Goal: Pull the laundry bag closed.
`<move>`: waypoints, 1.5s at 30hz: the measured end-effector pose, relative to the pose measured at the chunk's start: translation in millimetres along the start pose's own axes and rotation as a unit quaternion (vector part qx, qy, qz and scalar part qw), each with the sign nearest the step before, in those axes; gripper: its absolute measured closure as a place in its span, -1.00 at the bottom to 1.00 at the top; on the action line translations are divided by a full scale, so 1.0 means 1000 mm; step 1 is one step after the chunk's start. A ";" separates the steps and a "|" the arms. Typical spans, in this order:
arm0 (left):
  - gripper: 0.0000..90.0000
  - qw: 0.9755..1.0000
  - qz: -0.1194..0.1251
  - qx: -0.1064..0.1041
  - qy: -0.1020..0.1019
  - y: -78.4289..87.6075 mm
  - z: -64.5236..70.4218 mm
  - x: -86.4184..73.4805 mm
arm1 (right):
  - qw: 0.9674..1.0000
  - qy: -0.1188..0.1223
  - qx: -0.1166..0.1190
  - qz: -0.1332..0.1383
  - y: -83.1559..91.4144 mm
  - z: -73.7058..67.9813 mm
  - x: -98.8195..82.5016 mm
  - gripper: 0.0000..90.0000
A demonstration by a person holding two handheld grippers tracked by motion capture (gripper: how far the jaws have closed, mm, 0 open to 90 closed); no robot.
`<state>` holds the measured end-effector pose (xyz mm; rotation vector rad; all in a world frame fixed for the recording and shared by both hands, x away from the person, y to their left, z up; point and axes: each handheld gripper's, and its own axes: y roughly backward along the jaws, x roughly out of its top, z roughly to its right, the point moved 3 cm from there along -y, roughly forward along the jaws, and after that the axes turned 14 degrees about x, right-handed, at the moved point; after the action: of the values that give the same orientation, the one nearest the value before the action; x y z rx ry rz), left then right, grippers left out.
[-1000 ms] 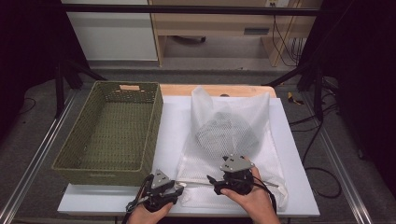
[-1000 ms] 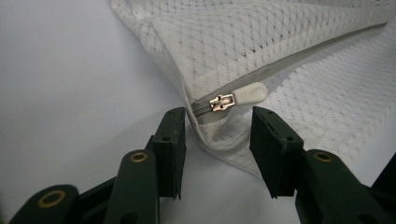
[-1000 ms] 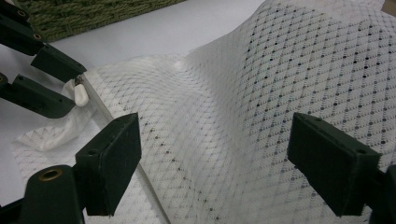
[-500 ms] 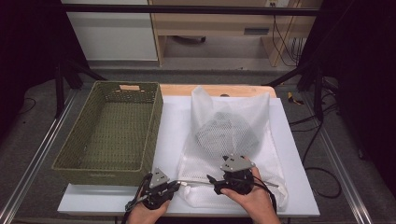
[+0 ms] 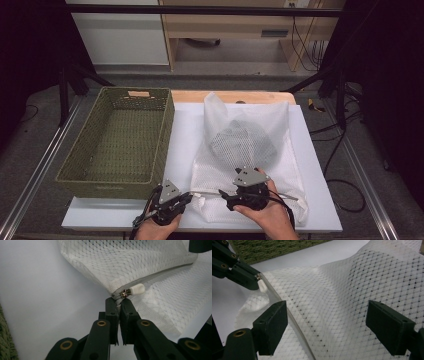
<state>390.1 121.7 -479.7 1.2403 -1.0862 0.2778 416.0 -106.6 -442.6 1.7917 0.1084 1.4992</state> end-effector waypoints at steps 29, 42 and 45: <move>0.91 1.000 -0.001 -0.002 0.021 0.001 -0.001 0.000 | 0.998 0.057 0.026 -0.024 -0.029 -0.026 0.017 -0.33; 0.91 0.999 -0.002 -0.006 0.038 0.002 -0.003 0.002 | 0.993 0.104 0.057 -0.026 -0.039 -0.042 0.018 0.48; 0.91 0.999 -0.001 -0.005 0.038 0.003 -0.003 0.002 | 0.991 0.114 0.063 -0.030 -0.042 -0.045 0.019 0.57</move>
<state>390.8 124.9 -476.2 1.2124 -1.0192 0.3142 399.3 -45.5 -452.5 1.6928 0.3746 1.6814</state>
